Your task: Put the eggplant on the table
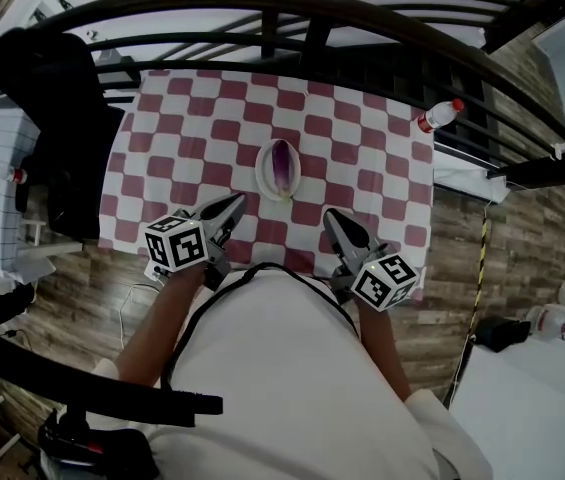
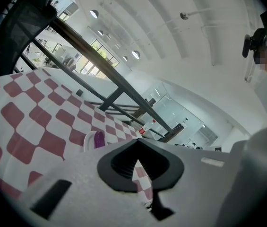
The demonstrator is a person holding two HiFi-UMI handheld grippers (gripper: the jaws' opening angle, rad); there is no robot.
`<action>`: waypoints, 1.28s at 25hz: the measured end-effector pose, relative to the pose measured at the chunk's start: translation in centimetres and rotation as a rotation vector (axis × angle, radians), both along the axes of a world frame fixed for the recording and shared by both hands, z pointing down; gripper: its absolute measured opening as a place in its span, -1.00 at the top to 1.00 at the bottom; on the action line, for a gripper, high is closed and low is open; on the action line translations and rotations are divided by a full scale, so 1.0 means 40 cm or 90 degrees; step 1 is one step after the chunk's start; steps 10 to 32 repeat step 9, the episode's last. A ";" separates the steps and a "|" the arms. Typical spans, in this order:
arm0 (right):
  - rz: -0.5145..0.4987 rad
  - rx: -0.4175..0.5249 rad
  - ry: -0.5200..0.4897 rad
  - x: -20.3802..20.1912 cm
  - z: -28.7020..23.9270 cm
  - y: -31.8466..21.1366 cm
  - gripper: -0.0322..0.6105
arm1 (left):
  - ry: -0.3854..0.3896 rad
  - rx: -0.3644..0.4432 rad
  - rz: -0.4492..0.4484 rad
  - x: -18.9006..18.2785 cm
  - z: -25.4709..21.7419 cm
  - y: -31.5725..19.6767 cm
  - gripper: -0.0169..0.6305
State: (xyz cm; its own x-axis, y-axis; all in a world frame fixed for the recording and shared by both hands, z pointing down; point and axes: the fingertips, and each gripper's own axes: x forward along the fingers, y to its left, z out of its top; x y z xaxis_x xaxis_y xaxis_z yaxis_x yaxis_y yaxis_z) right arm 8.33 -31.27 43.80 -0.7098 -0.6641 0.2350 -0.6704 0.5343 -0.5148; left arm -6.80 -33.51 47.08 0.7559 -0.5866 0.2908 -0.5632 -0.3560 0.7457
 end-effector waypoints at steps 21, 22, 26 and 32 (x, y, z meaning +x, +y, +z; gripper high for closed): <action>-0.006 0.005 0.003 0.010 -0.009 -0.006 0.88 | 0.000 0.008 0.001 0.014 -0.016 -0.005 0.93; -0.006 0.005 0.003 0.010 -0.009 -0.006 0.88 | 0.000 0.008 0.001 0.014 -0.016 -0.005 0.93; -0.006 0.005 0.003 0.010 -0.009 -0.006 0.88 | 0.000 0.008 0.001 0.014 -0.016 -0.005 0.93; -0.006 0.005 0.003 0.010 -0.009 -0.006 0.88 | 0.000 0.008 0.001 0.014 -0.016 -0.005 0.93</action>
